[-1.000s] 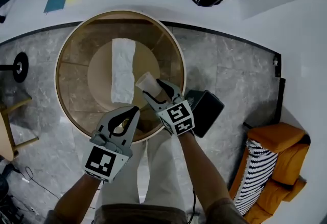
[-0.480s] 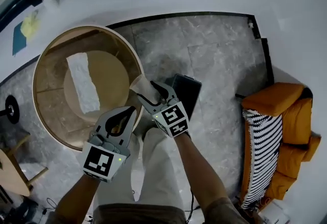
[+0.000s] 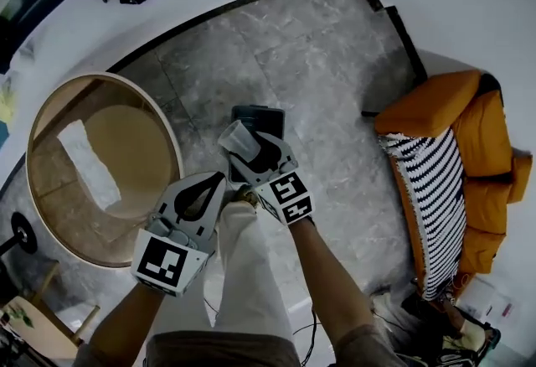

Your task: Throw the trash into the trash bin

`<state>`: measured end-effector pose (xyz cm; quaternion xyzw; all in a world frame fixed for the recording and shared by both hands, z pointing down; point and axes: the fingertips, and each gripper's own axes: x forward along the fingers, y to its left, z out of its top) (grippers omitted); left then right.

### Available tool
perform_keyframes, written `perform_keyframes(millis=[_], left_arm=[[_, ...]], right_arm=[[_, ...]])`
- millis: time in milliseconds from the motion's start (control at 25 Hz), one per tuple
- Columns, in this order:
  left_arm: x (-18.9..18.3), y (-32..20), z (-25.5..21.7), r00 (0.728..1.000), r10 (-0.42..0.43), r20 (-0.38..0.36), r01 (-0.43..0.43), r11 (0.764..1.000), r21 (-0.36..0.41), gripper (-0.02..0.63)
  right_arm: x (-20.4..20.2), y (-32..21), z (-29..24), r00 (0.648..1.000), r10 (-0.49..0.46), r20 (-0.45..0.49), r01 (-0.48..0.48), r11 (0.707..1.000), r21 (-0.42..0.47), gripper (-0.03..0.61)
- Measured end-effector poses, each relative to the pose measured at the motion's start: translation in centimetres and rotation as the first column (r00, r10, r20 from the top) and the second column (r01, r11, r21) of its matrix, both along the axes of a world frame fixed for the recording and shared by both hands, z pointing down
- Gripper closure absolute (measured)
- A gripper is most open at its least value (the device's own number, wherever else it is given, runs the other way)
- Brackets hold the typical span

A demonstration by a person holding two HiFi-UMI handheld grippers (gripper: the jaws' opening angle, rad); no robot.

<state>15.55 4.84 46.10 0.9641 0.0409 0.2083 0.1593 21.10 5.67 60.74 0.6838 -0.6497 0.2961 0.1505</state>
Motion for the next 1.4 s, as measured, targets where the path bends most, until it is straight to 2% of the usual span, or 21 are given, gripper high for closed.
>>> perform_keyframes(millis=[200, 440, 840, 1120, 1400], left_arm=[[3.2, 3.1, 0.0, 0.997, 0.072, 0.008, -0.072, 0.997, -0.009, 0.594], [5.0, 4.4, 2.2, 0.996, 0.083, 0.04, -0.082, 0.997, -0.006, 0.595], [4.0, 4.7, 7.1, 0.992, 0.074, 0.103, -0.07, 0.997, -0.043, 0.595], [3.8, 4.1, 7.2, 0.991, 0.074, 0.112, -0.071, 0.997, -0.034, 0.595], [3.3, 4.1, 7.1, 0.992, 0.067, 0.111, -0.064, 0.997, -0.037, 0.595]], right_arm=[[2.8, 4.1, 0.8, 0.996, 0.09, 0.019, -0.09, 0.996, -0.013, 0.296], [3.3, 6.9, 4.2, 0.991, 0.123, 0.059, -0.12, 0.992, -0.04, 0.296], [0.4, 9.4, 10.4, 0.986, 0.13, 0.109, -0.115, 0.985, -0.13, 0.297], [0.9, 9.6, 10.6, 0.985, 0.145, 0.096, -0.132, 0.982, -0.133, 0.296], [1.2, 9.9, 10.4, 0.987, 0.141, 0.079, -0.129, 0.982, -0.138, 0.261]])
